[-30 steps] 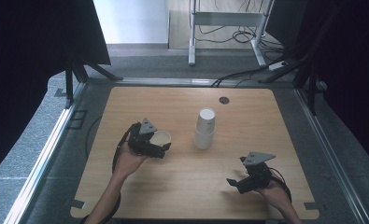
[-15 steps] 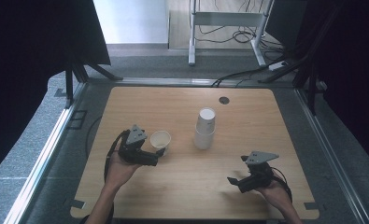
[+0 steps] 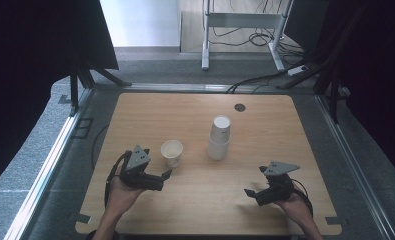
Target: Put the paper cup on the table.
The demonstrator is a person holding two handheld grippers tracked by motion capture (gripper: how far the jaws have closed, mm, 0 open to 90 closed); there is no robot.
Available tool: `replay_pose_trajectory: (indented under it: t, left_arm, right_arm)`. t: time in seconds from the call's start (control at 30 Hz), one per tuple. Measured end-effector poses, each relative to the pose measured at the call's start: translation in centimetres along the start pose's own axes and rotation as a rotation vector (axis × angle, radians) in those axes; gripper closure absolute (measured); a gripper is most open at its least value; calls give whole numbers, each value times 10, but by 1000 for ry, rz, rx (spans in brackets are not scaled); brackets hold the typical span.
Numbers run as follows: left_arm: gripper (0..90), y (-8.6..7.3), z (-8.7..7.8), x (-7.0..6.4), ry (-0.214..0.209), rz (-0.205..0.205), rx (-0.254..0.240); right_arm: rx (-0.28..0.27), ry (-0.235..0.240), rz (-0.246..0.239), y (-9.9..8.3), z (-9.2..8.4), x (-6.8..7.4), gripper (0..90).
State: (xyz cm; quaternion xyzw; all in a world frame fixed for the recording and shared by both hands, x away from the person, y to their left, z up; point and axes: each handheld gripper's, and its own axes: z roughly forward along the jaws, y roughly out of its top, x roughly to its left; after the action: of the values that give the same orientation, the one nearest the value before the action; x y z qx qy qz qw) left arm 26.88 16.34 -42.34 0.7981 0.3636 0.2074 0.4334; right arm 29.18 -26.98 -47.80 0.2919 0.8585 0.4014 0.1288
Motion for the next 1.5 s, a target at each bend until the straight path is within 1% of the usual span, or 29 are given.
replay_pose_trajectory:
  t: [0.07, 0.23, 0.37, 0.5, 0.6, 0.73, 0.87, 1.0, 1.03, 1.07, 1.2, 1.4, 1.47, 1.5]
  left_arm:
    - [0, -6, -1, -2, -3, -4, -6]
    - [0, -21, 0, -4, -7, -19, -1]
    - [0, -31, 5, -4, -7, -36, 16]
    - [0, -40, 11, -4, -5, -40, 42]
    - [0, -46, 16, -6, -11, -48, 61]
    - [0, -51, 24, -8, -18, -53, 80]
    - [0, -56, 32, -10, -26, -55, 112]
    - [0, -62, 40, -13, -36, -48, 163]
    - [0, -64, 43, -14, -40, -47, 183]
    - [0, -65, 45, -15, -44, -46, 196]
    - [0, -68, 53, -20, -45, -13, 253]
    - [0, -71, 61, -25, -53, 6, 312]
    - [0, -72, 63, -25, -67, -3, 315]
    - [0, -72, 63, -25, -66, -3, 314]
  right_arm:
    - [0, 1, 3, -1, 0, 0, 0]
    - [0, 0, 13, -3, -1, 0, 0]
    - [3, -2, 18, -5, -1, -1, 0]
    - [19, -9, 16, -6, -1, -2, 0]
    - [28, -18, 9, -8, 0, -3, 0]
    - [47, -19, 23, -11, 3, -5, 0]
    - [84, -30, 15, -14, 7, -5, 0]
    - [111, -28, 20, -18, 11, -6, 0]
    - [117, -28, 23, -18, 12, -6, 0]
    - [130, -27, 23, -19, 13, -6, 0]
    - [150, -30, 20, -22, 17, -6, 0]
    - [192, -26, 10, -25, 23, -5, 0]
    - [186, -25, 12, -26, 24, -5, 0]
    - [186, -24, 11, -26, 24, -5, 0]
